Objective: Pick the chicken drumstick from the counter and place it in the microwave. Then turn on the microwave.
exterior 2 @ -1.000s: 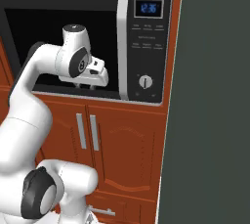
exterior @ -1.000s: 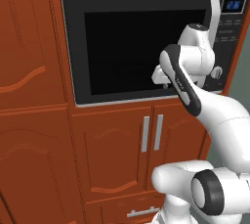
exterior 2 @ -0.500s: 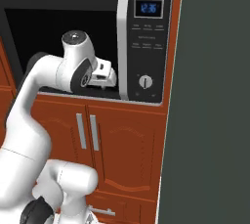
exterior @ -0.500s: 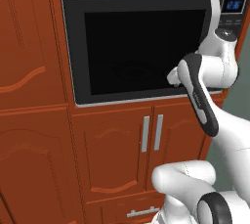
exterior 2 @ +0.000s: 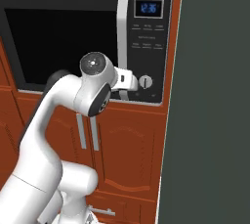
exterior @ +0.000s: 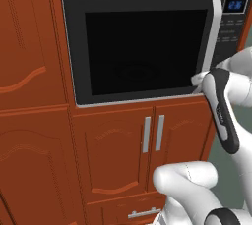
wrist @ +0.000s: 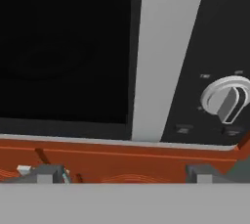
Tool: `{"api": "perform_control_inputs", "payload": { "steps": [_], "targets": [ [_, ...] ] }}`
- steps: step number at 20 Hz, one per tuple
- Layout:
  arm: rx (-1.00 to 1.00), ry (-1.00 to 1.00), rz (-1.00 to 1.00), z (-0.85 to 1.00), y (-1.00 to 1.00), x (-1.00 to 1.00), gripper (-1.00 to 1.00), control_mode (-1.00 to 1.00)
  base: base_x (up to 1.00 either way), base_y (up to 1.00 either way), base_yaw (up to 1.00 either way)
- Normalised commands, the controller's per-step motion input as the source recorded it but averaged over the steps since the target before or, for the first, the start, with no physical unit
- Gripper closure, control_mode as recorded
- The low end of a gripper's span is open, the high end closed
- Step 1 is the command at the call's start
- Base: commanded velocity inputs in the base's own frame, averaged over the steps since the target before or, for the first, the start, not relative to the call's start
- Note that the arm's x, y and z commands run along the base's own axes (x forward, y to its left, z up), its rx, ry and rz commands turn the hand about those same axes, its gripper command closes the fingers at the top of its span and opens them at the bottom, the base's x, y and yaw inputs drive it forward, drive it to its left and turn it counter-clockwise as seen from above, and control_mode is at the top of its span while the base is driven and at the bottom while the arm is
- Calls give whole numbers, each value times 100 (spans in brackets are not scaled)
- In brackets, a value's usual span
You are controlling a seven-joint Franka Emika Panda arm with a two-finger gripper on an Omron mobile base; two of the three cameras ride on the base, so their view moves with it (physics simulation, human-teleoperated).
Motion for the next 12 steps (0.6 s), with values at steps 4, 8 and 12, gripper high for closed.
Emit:
{"api": "perform_control_inputs", "payload": {
  "steps": [4,8,12],
  "targets": [
    [0,0,-2,21,-17,36,-100,-100,0,0,0],
    [0,0,-1,0,-3,30,-100,-100,0,0,0],
    [-2,-9,-1,-5,0,34,-100,-100,0,0,0]
  ]
}}
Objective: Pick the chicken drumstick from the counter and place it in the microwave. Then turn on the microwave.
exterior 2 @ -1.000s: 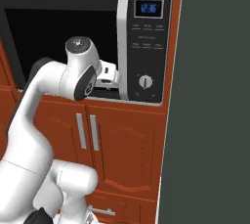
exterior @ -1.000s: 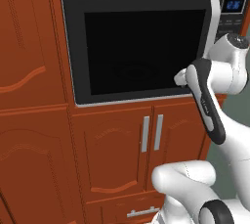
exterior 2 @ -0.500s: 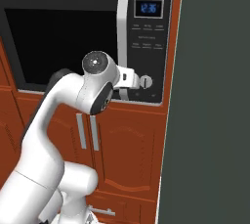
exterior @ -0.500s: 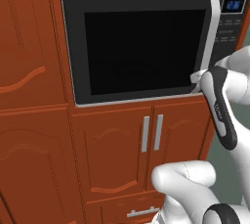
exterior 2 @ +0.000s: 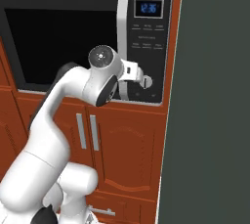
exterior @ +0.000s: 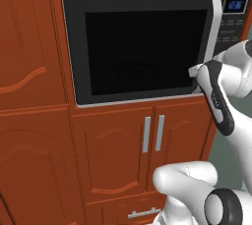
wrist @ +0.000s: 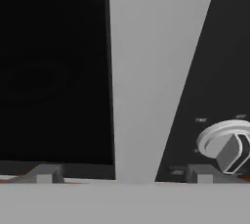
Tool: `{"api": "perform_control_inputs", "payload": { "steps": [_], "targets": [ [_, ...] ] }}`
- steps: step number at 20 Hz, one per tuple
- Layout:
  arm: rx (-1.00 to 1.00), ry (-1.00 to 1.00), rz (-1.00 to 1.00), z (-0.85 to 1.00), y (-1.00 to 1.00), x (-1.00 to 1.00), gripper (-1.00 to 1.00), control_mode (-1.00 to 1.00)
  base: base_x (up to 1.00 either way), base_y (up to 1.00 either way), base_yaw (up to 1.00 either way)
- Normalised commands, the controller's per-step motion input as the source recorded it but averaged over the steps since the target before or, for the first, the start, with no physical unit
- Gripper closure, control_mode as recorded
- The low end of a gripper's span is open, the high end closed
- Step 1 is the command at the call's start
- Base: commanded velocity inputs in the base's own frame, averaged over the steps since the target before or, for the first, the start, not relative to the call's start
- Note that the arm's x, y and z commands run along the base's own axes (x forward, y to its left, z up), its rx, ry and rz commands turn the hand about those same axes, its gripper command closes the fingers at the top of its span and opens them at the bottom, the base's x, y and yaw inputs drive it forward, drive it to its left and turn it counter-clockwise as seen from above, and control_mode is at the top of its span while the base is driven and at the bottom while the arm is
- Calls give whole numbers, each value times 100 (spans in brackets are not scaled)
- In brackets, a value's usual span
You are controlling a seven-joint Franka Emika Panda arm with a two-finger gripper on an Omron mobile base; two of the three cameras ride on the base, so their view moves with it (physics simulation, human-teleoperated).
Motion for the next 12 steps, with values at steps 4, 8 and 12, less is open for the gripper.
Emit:
{"api": "perform_control_inputs", "payload": {
  "steps": [4,8,12],
  "targets": [
    [0,-9,0,-9,0,41,-100,-100,0,0,0],
    [0,-7,0,-7,0,41,-100,-100,0,0,0],
    [0,0,0,0,0,14,100,-100,0,0,0]
  ]
}}
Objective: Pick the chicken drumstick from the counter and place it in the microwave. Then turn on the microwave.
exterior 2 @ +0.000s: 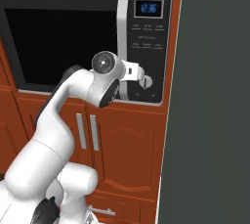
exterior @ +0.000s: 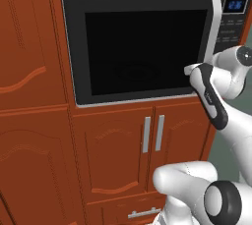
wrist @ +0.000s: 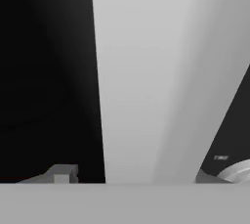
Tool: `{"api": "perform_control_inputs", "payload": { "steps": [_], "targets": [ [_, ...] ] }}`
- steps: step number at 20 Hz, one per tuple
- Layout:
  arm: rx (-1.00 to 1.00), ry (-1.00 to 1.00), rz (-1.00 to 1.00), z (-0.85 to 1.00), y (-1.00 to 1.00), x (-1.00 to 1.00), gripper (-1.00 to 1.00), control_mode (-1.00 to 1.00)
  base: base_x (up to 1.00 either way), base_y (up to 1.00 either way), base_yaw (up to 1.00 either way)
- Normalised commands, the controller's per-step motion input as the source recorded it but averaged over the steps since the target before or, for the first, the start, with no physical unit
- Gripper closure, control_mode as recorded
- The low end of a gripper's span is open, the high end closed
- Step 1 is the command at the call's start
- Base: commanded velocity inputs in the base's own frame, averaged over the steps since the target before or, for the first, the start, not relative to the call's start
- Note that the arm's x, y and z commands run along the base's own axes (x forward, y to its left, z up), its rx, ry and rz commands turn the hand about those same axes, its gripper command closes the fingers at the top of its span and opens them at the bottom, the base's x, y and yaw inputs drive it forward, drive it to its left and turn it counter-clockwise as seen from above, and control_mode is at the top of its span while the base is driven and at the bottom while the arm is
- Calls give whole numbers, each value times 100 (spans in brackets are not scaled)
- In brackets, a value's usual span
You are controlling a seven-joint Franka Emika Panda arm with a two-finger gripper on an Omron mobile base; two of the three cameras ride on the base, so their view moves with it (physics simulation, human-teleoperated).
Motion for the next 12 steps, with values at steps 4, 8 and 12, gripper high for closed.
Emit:
{"api": "perform_control_inputs", "payload": {
  "steps": [4,8,12],
  "targets": [
    [0,0,0,0,0,-5,100,-100,0,0,0],
    [0,0,0,0,14,-70,100,-100,0,0,0],
    [1,-2,2,9,41,-100,100,-100,0,0,0]
  ]
}}
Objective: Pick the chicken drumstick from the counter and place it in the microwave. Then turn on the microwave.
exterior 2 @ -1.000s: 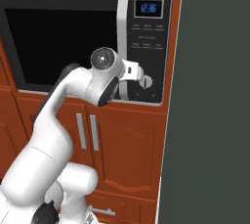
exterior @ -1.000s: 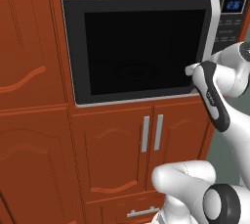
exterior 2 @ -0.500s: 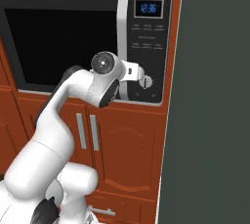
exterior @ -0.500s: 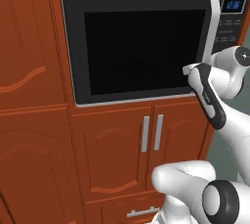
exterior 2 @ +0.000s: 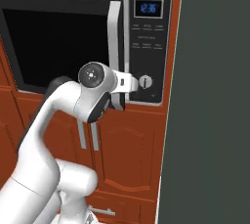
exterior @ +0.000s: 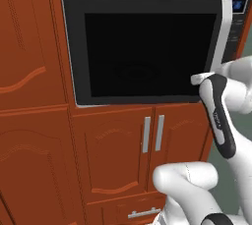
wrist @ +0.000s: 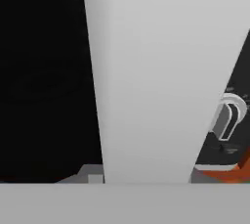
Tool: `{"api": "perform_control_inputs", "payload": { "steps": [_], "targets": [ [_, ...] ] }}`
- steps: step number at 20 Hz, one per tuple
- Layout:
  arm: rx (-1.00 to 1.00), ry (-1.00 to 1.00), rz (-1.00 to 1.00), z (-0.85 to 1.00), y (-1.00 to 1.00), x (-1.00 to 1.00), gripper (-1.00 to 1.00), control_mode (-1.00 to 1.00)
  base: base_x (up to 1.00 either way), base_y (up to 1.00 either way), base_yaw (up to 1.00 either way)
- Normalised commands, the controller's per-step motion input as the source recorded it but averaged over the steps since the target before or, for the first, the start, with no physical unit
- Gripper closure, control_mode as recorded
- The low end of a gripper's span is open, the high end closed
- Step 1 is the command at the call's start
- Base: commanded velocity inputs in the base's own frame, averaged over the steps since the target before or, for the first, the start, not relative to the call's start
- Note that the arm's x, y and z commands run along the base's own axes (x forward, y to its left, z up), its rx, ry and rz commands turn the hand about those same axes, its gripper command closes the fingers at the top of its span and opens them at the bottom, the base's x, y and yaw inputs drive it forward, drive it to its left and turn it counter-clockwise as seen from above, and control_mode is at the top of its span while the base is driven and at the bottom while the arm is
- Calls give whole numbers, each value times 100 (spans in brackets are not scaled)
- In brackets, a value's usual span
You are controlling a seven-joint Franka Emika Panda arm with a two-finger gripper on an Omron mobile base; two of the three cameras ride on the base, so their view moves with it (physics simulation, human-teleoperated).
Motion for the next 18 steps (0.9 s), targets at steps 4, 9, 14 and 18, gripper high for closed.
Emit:
{"api": "perform_control_inputs", "payload": {
  "steps": [4,9,14,18],
  "targets": [
    [0,-1,8,38,74,-100,100,-100,0,0,0],
    [0,0,13,60,87,-100,100,-100,0,0,0],
    [0,0,15,68,76,-100,100,-100,0,0,0],
    [1,2,14,96,44,-100,-100,-100,0,0,0]
  ]
}}
